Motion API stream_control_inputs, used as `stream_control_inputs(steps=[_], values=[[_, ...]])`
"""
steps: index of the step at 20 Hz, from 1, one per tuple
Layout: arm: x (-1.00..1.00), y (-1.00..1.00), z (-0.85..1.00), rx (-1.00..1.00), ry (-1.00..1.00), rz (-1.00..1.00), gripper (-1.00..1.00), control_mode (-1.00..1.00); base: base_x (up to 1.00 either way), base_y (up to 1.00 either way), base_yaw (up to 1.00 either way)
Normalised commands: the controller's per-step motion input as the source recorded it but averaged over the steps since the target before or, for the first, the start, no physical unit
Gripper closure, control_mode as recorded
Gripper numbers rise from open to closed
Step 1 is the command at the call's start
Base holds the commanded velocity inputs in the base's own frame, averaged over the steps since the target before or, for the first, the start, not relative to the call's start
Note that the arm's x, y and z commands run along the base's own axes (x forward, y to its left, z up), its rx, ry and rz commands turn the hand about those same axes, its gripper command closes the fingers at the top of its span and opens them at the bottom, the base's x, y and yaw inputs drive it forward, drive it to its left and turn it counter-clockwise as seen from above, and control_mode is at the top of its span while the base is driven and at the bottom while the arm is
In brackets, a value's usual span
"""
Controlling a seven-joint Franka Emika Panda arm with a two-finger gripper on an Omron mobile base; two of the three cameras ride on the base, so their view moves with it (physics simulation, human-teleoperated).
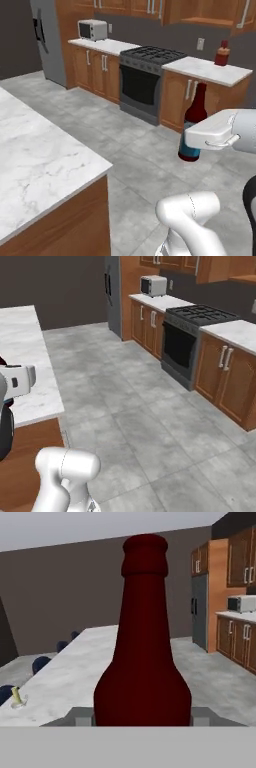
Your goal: Get the candle and the beer from the cabinet and move them to the dining counter.
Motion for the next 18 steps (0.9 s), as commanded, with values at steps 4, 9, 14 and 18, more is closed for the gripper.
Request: stream_control_inputs(steps=[4, 9, 14, 18], values=[[0.00, 0.00, 0.00, 0.00, 0.00, 0.00, 1.00, 1.00, -0.51, 0.69, 0.32], [0.00, 0.00, 0.00, 0.00, 0.00, 0.00, 1.00, 1.00, -0.48, 0.78, 0.30], [0.00, 0.00, 0.00, 0.00, 0.00, 0.00, 1.00, 1.00, -0.35, 0.83, 0.26], [0.00, 0.00, 0.00, 0.00, 0.00, 0.00, 1.00, 1.00, -0.29, 0.86, 0.22]])
